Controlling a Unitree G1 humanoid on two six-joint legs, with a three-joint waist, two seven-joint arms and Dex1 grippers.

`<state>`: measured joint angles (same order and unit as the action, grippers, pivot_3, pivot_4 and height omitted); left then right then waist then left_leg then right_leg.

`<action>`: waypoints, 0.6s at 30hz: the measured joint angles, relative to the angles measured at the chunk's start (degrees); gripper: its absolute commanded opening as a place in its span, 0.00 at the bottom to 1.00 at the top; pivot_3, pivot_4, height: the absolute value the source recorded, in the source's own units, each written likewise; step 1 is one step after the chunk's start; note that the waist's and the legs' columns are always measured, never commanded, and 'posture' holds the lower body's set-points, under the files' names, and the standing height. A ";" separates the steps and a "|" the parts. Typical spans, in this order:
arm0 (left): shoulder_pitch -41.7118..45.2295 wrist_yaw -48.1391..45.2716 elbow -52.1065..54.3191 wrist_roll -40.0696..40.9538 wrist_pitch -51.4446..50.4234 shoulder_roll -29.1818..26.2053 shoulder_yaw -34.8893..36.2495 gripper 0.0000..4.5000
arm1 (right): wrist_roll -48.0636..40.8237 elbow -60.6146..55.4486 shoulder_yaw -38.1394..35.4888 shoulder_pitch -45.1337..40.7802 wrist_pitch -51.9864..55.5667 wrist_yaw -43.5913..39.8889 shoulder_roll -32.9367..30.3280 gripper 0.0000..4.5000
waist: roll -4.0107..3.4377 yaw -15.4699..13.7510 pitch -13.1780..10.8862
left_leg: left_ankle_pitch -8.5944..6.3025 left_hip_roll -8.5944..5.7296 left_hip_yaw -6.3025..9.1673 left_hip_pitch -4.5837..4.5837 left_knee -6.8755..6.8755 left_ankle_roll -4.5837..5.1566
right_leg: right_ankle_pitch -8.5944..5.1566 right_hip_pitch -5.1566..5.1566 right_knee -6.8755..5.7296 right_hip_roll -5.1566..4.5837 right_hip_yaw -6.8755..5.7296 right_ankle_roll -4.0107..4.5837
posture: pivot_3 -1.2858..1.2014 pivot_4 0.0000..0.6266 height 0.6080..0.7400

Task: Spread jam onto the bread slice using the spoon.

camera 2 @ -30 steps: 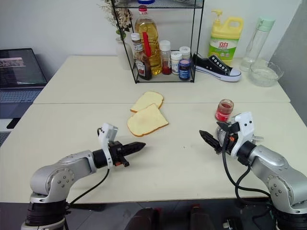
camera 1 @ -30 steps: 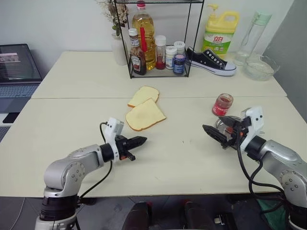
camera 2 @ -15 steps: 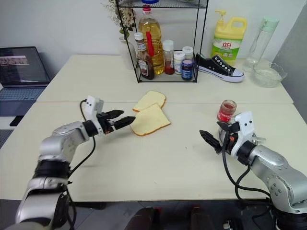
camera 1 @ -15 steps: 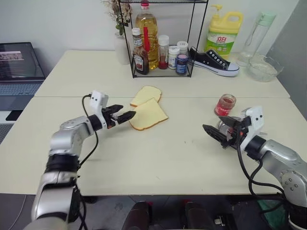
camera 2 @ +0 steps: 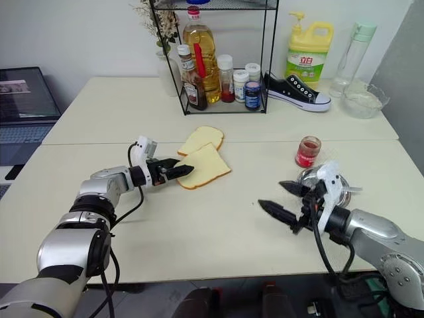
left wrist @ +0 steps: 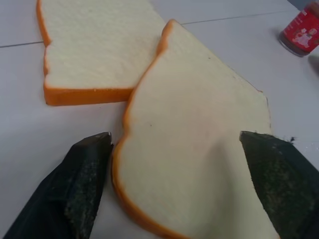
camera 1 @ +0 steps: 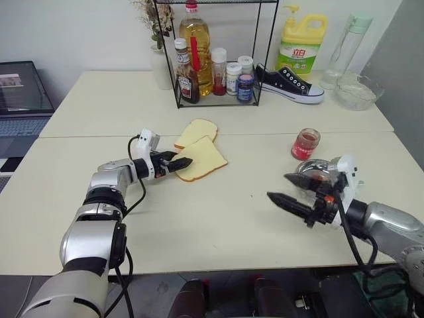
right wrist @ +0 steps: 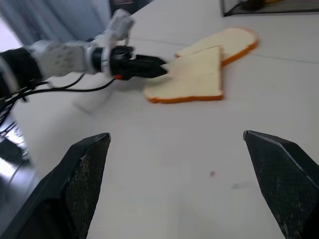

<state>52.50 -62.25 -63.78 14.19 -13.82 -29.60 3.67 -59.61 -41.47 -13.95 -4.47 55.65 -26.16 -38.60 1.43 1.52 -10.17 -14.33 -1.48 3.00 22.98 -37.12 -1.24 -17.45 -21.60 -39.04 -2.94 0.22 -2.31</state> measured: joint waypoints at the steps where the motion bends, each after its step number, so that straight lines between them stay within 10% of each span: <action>1: 0.00 -0.29 -0.02 -0.31 0.26 0.01 0.00 0.71 | -0.06 -0.10 0.57 -0.02 0.03 0.03 -0.48 1.00 | 0.03 0.00 0.00 | 0.00 0.00 0.00 0.00 -0.01 0.00 | 0.00 0.00 0.00 0.00 0.01 0.00 | 0.52 0.24 1.00; 11: -6.62 -4.77 11.80 -0.72 -3.48 0.18 -0.94 0.01 | 3.25 1.35 1.99 -0.05 -1.81 1.12 -1.05 1.00 | 0.03 0.00 0.00 | 0.00 0.02 0.01 0.01 0.00 -0.01 | 0.00 -0.03 0.00 -0.09 0.19 0.00 | 0.52 0.24 1.00; 18: -21.05 -5.47 42.64 4.00 -19.46 0.74 -4.56 0.01 | 6.55 3.41 2.84 0.41 -4.14 1.14 -0.55 1.00 | 0.02 -0.09 0.01 | 0.00 0.03 0.01 0.00 -0.02 -0.01 | 0.00 0.01 0.00 -0.15 0.25 0.00 | 0.52 0.24 1.00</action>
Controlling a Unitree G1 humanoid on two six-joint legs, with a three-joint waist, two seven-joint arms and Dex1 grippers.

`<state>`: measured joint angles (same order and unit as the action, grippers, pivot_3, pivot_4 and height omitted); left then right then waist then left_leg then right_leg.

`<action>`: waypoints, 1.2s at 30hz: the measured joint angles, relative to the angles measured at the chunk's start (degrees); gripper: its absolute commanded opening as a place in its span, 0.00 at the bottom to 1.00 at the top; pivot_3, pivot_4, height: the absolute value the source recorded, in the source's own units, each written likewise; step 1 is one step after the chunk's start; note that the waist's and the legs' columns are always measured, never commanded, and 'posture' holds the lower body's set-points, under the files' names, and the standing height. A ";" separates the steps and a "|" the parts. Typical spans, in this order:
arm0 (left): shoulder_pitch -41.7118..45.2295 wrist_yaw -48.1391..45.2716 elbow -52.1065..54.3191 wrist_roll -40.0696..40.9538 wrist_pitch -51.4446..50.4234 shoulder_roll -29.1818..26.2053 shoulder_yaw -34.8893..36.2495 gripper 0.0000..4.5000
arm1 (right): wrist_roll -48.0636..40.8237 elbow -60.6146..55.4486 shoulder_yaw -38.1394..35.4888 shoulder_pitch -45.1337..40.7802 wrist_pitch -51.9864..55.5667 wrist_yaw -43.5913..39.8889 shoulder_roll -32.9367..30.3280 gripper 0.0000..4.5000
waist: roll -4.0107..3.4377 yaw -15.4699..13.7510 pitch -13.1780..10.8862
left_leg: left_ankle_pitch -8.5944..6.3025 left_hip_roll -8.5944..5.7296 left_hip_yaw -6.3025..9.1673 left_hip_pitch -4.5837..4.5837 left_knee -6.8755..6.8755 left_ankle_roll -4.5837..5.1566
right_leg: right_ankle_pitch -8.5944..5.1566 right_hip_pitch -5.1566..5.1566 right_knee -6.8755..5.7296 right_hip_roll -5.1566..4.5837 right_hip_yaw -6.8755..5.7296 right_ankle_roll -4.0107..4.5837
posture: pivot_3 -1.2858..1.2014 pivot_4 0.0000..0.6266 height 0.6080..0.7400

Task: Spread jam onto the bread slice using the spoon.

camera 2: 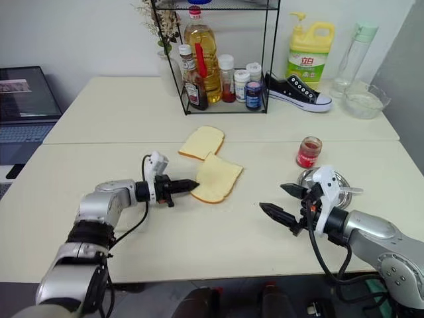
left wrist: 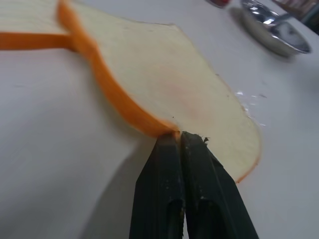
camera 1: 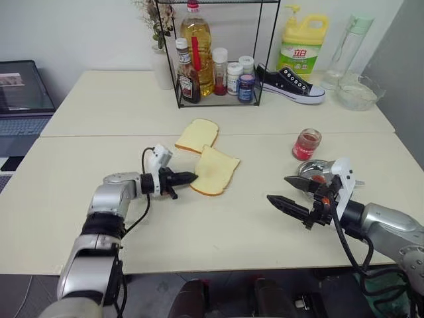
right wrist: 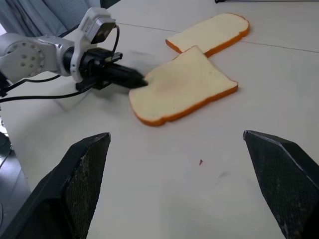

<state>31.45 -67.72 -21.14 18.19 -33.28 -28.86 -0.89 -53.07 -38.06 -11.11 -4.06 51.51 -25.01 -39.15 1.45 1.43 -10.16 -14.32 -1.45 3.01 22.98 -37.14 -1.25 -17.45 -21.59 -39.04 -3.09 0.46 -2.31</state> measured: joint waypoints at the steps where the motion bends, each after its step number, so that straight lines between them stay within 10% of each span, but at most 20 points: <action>1: -1.29 0.04 3.44 0.94 -2.01 0.19 -0.84 0.01 | 0.34 0.38 0.05 -0.01 -0.12 0.00 0.01 1.00 | 0.00 -0.06 0.00 | 0.00 0.00 0.01 0.00 0.00 0.00 | 0.00 0.00 -0.01 0.00 -0.02 0.00 | 0.52 0.24 1.00; 27: -11.41 4.78 23.90 6.23 -9.98 -1.07 -6.69 0.01 | 2.29 2.23 0.13 1.08 -2.14 -1.16 0.04 1.00 | 0.00 -0.01 0.00 | 0.00 0.02 0.01 -0.08 0.02 0.01 | 0.00 0.10 0.04 0.02 -0.03 0.00 | 0.52 0.24 1.00; 36: -13.04 6.75 23.59 6.19 -8.87 -1.75 -6.60 0.58 | 2.31 2.30 0.13 1.17 -2.14 -1.13 0.04 1.00 | -0.01 -0.02 0.00 | 0.00 0.02 0.01 -0.09 0.03 0.01 | 0.00 0.10 0.04 0.02 -0.02 0.00 | 0.52 0.24 1.00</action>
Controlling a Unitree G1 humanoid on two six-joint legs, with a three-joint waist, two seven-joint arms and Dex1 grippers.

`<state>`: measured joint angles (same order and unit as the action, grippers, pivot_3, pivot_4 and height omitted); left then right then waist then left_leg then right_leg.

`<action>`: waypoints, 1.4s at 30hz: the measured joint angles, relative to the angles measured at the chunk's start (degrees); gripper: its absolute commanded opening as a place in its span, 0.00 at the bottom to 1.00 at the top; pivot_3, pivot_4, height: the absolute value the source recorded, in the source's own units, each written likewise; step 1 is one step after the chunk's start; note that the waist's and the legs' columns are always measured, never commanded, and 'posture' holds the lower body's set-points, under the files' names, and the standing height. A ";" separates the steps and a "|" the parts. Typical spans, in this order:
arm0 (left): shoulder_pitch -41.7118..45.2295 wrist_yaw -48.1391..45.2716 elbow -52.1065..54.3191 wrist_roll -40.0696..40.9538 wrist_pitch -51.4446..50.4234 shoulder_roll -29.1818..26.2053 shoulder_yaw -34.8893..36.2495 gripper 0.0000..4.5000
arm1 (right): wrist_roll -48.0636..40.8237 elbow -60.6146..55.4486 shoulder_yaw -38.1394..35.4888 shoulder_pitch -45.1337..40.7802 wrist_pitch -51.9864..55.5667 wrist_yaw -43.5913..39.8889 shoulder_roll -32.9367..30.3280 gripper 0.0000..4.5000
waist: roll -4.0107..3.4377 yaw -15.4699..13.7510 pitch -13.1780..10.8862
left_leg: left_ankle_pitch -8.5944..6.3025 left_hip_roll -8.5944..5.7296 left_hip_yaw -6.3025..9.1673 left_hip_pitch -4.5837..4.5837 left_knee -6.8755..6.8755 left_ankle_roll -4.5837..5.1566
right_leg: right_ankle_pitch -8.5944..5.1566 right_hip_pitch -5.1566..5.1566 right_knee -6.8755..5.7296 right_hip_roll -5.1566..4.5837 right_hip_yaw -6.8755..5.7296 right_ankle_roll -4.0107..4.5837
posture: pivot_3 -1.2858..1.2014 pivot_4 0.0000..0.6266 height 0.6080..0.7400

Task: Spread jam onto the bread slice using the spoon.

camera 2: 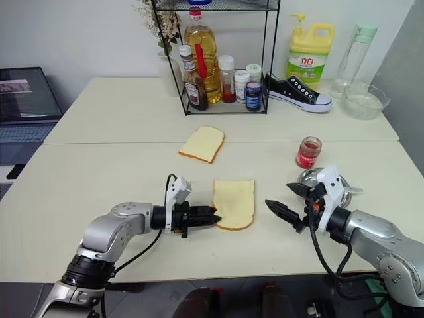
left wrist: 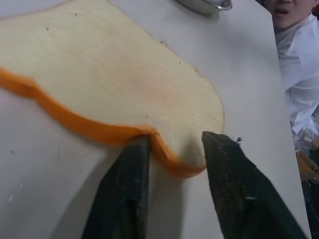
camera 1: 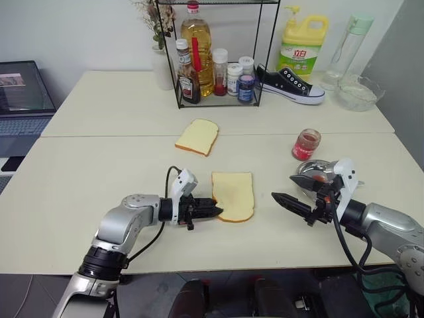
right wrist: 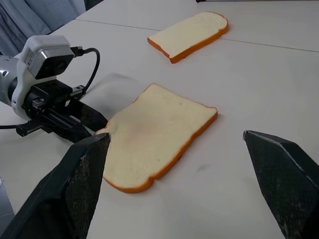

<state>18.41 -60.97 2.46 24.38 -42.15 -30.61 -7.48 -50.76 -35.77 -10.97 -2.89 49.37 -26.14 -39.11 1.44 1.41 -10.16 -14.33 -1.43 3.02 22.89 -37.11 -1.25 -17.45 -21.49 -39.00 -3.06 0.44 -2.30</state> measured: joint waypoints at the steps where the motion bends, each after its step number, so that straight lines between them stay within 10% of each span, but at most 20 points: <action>1: -0.51 0.16 0.45 0.50 -0.18 -0.30 0.37 0.65 | 0.04 0.01 0.02 0.07 0.00 0.01 0.00 1.00 | 0.00 0.00 0.00 | 0.00 0.01 0.01 0.01 0.00 0.00 | 0.00 0.00 0.00 0.00 -0.01 0.00 | 0.52 0.24 1.00; 6: -7.12 0.06 9.18 5.24 -5.42 -7.55 4.70 0.99 | -0.04 -0.39 -1.60 3.02 -0.01 0.68 0.13 1.00 | -0.01 0.08 0.00 | -0.01 0.04 0.01 0.00 0.08 0.00 | -0.01 -0.03 0.04 0.00 0.02 0.02 | 0.52 0.24 1.00; 16: 4.75 1.63 11.58 2.49 4.23 -11.15 7.34 0.99 | 2.85 -1.87 -14.17 12.54 -2.54 10.43 5.16 1.00 | 0.01 -2.42 0.08 | 0.00 -0.13 -0.03 -0.02 -0.03 0.00 | 0.02 0.11 0.05 0.00 0.01 -0.04 | 0.52 0.24 1.00; 24: 13.04 -1.85 4.54 -2.75 19.48 -0.92 -2.45 0.99 | 8.88 0.73 -21.41 17.71 -4.73 18.12 10.89 1.00 | -0.14 -1.47 0.19 | 0.00 0.01 -0.17 -0.08 0.01 0.01 | 0.02 0.05 -0.03 0.09 0.15 -0.04 | 0.52 0.24 1.00; 42: 17.32 -5.87 -2.38 -6.59 27.41 2.86 -5.97 0.99 | -1.84 29.77 -28.49 -3.73 -12.21 22.62 25.40 1.00 | -0.31 -0.01 0.26 | 0.00 0.02 -0.23 -0.09 0.06 0.01 | 0.02 0.02 0.00 0.28 0.24 -0.03 | 0.52 0.24 1.00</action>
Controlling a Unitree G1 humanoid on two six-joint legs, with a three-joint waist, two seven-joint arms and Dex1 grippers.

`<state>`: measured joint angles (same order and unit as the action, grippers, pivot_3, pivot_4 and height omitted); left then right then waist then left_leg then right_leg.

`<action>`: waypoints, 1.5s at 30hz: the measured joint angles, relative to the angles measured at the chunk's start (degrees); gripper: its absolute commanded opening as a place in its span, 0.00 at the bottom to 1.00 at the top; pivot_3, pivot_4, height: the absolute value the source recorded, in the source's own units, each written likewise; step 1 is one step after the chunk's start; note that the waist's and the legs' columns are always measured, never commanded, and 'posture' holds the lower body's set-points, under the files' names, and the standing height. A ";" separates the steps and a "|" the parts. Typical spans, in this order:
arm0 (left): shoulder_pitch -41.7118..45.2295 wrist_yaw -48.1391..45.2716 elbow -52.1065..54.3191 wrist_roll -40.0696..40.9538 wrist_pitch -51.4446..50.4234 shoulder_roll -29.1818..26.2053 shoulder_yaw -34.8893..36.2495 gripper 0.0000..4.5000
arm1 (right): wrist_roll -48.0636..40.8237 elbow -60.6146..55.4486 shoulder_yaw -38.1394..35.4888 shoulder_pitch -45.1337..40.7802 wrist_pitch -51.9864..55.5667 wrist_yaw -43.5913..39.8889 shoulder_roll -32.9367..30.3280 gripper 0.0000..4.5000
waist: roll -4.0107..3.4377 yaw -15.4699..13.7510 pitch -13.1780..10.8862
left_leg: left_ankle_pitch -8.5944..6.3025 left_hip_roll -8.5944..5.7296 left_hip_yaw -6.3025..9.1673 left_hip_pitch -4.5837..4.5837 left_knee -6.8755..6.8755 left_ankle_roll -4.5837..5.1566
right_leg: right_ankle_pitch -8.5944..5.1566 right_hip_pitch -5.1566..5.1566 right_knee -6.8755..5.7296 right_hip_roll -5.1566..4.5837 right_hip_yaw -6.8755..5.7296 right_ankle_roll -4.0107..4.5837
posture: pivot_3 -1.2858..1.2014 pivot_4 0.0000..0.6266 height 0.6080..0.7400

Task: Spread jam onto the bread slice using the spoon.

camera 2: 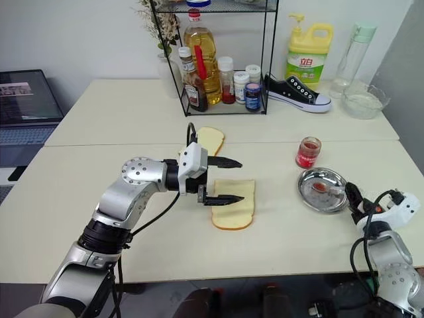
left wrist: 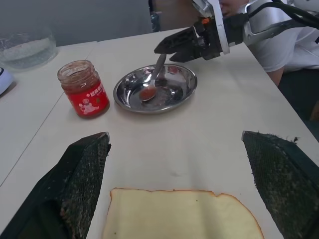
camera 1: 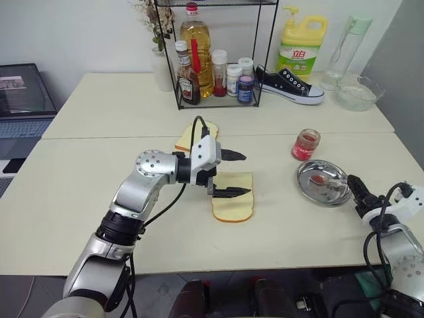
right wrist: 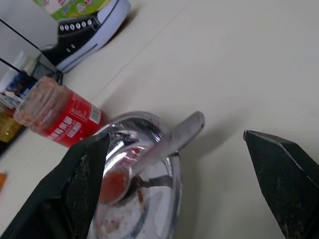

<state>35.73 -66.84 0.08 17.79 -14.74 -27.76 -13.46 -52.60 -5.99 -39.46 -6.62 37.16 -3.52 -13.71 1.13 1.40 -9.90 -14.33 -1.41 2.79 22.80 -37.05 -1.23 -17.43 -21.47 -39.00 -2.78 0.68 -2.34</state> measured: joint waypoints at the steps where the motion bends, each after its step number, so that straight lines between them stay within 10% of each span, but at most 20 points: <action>1: -0.40 0.10 0.31 0.00 -0.20 -0.07 0.03 0.99 | -0.34 1.68 -0.38 -0.98 -0.63 -0.04 -0.01 1.00 | 0.00 0.00 0.00 | 0.00 0.00 0.00 0.00 0.00 0.00 | 0.00 0.01 0.00 0.00 0.00 0.00 | 0.52 0.24 1.00; 21: -1.74 2.00 5.07 0.13 -4.96 0.45 -0.10 0.99 | -1.52 8.09 -0.32 -3.79 -4.23 -1.58 -0.66 1.00 | -0.02 0.11 0.01 | 0.00 0.01 0.00 -0.01 0.00 0.00 | 0.00 0.01 -0.01 -0.01 0.00 0.00 | 0.52 0.24 1.00; 35: -1.22 1.18 4.99 0.12 -5.09 0.43 -0.13 1.00 | -2.17 10.03 2.27 -5.72 -5.48 -4.59 -0.77 0.01 | 0.01 0.23 0.05 | 0.00 0.04 0.02 -0.02 -0.01 0.00 | 0.00 0.04 0.00 0.03 -0.01 0.00 | 0.52 0.24 1.00; 45: -1.10 1.74 4.10 0.09 -5.07 0.39 0.19 1.00 | -3.35 9.30 2.45 -5.63 -5.30 -4.92 -1.11 0.01 | -0.05 0.22 0.13 | 0.00 0.04 0.01 -0.04 0.00 0.00 | 0.00 0.04 0.00 0.02 0.00 0.00 | 0.52 0.24 1.00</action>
<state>34.64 -65.10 4.18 17.88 -19.81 -27.37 -13.27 -55.95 3.30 -37.01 -12.25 31.86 -8.44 -14.82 1.08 1.63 -9.77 -14.33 -1.37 2.80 22.76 -37.05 -1.23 -17.43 -21.42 -38.99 -2.76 0.69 -2.34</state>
